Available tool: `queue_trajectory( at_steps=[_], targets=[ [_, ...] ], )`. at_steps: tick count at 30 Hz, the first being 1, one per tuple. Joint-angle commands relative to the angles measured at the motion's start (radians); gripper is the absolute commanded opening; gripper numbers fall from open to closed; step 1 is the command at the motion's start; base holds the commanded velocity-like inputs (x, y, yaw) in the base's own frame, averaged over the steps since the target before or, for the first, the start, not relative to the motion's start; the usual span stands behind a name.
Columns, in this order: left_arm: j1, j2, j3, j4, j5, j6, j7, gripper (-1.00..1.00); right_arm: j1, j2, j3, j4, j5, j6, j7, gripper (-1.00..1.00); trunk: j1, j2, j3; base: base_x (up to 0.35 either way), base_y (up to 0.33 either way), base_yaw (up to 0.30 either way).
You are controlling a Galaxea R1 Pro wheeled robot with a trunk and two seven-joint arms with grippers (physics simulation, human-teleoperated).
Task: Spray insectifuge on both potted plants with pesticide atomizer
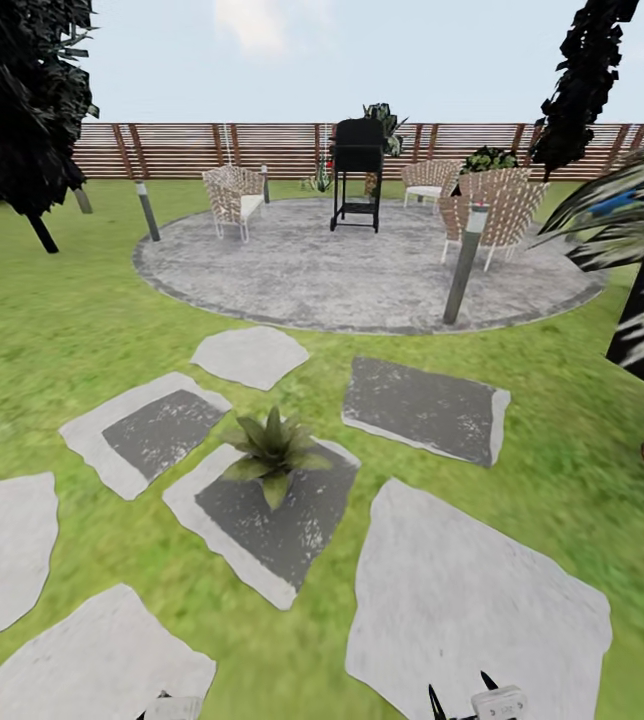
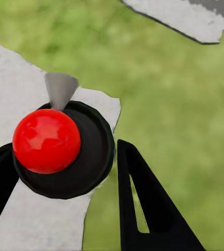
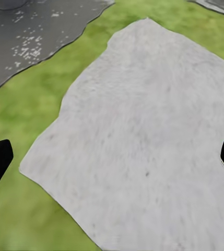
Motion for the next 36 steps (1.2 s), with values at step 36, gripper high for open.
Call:
queue_trajectory(
  at_steps=[36],
  targets=[
    [-0.02,0.109,-0.066,-0.018,-0.296,0.003,-0.407,-1.0,-0.036,0.008,0.074,-0.047,0.424,0.129,0.043,1.0,0.0,0.0,-0.001,0.109,0.0,0.0]
  ],
)
